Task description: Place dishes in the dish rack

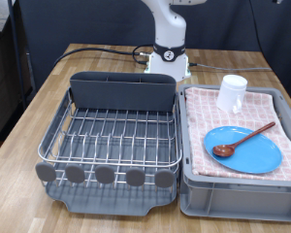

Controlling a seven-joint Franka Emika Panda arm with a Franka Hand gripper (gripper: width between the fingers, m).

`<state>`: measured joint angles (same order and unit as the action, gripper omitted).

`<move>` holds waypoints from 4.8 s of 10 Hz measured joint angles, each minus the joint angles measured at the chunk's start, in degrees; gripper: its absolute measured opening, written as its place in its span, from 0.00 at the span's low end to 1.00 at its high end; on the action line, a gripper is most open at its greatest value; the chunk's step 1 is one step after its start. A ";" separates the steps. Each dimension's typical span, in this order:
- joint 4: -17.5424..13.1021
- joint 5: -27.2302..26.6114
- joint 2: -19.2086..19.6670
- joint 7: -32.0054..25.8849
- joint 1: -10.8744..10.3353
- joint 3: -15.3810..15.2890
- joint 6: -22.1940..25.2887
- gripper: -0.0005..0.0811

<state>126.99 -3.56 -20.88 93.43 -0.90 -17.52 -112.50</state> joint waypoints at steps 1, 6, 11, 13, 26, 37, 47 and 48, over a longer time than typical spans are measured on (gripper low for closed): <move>-0.70 0.23 1.07 1.25 0.00 -0.29 -0.19 0.99; -0.84 1.97 4.33 1.59 -0.01 -1.18 -5.50 0.99; 1.99 6.58 7.03 2.90 -0.03 -2.49 -12.46 0.99; 2.07 9.30 9.92 5.20 -0.19 -5.17 -15.93 0.99; 4.49 37.91 27.93 33.73 0.07 -6.84 -34.09 0.99; 3.62 51.98 34.35 51.94 -2.48 -3.98 -37.07 0.99; 1.33 64.05 40.41 60.22 -6.51 2.17 -39.48 0.99; 1.47 64.46 40.42 60.52 -6.98 2.87 -39.74 0.99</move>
<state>128.46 60.89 19.54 153.95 -7.89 -14.64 -152.25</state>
